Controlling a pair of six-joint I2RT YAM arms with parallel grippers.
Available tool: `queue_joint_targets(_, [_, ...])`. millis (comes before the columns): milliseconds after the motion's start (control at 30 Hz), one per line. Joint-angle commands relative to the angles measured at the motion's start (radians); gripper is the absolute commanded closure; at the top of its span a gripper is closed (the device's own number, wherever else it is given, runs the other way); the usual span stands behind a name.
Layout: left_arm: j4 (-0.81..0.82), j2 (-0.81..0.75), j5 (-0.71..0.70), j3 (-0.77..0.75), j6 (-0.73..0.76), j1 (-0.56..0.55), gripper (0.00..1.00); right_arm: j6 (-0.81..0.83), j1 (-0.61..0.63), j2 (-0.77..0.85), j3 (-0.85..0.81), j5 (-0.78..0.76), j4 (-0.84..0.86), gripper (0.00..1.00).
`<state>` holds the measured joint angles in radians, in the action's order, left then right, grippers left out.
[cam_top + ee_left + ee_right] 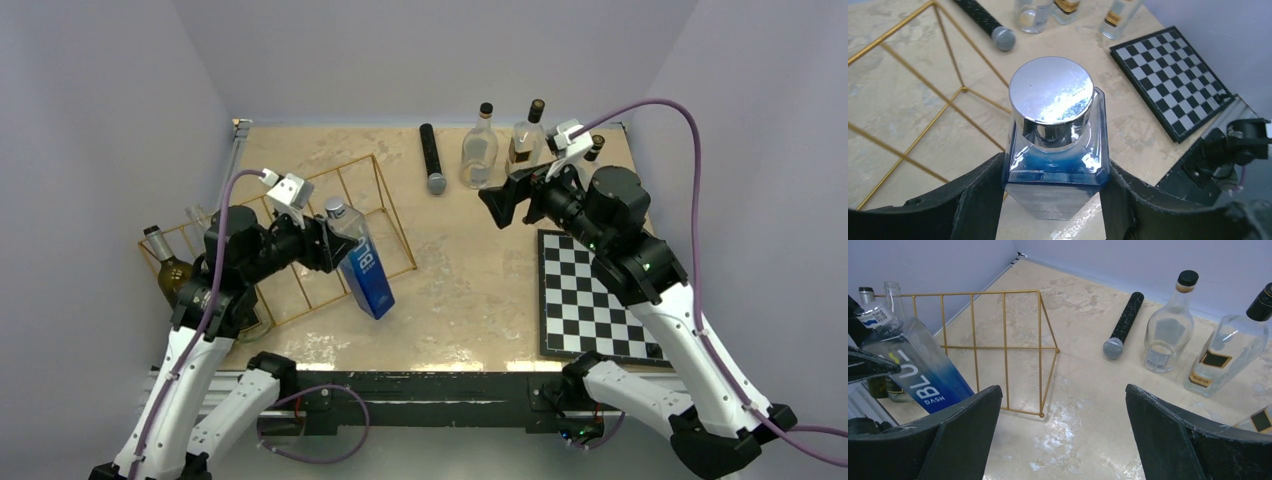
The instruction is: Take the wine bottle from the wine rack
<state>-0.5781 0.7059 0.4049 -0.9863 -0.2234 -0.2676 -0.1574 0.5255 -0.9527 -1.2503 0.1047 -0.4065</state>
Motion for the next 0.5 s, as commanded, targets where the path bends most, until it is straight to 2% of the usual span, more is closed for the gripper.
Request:
queue_joint_targets(0, [0.281,-0.010,0.111,-0.013,-0.058,-0.085,1.00,0.002,0.001,0.037,0.009,-0.038,-0.028,0.01])
queue_joint_targets(467, [0.481,0.139,-0.008,0.023,-0.027,-0.462,1.00,-0.001,0.002,0.140,0.048,-0.052,-0.071,0.01])
